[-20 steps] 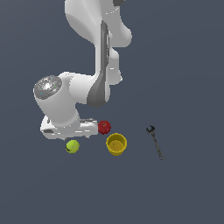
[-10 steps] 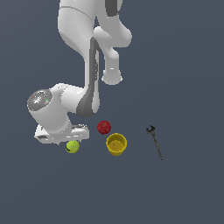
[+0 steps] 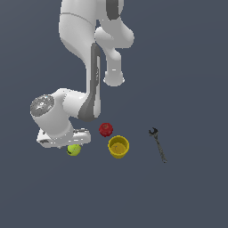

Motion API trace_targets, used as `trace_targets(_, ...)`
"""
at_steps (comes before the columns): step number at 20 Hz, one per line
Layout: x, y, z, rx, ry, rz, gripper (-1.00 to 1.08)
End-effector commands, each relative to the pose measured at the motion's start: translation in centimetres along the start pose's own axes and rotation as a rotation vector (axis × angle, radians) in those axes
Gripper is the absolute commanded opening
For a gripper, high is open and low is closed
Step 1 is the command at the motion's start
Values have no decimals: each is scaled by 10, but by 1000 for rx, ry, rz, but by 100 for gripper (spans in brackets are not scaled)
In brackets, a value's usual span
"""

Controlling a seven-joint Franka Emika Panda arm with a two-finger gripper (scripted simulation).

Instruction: Pick up a designated object from a clutter of objects.

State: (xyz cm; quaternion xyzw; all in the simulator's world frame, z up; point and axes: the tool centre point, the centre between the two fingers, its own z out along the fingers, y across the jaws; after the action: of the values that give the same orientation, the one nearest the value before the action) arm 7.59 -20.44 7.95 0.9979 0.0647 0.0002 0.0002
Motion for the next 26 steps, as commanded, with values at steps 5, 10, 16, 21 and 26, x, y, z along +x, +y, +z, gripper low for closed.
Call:
trace_targets(5,-1,0,33,0,-1,-1,100)
trace_targets(10,0,1,38,0,0,-2,100)
trace_targets(16,0,1,38,0,0,-2,-100)
trace_targets(21,0,1,38,0,0,-1,-100)
trace_targets(26,-2,-1,33,0,0,-1,-100)
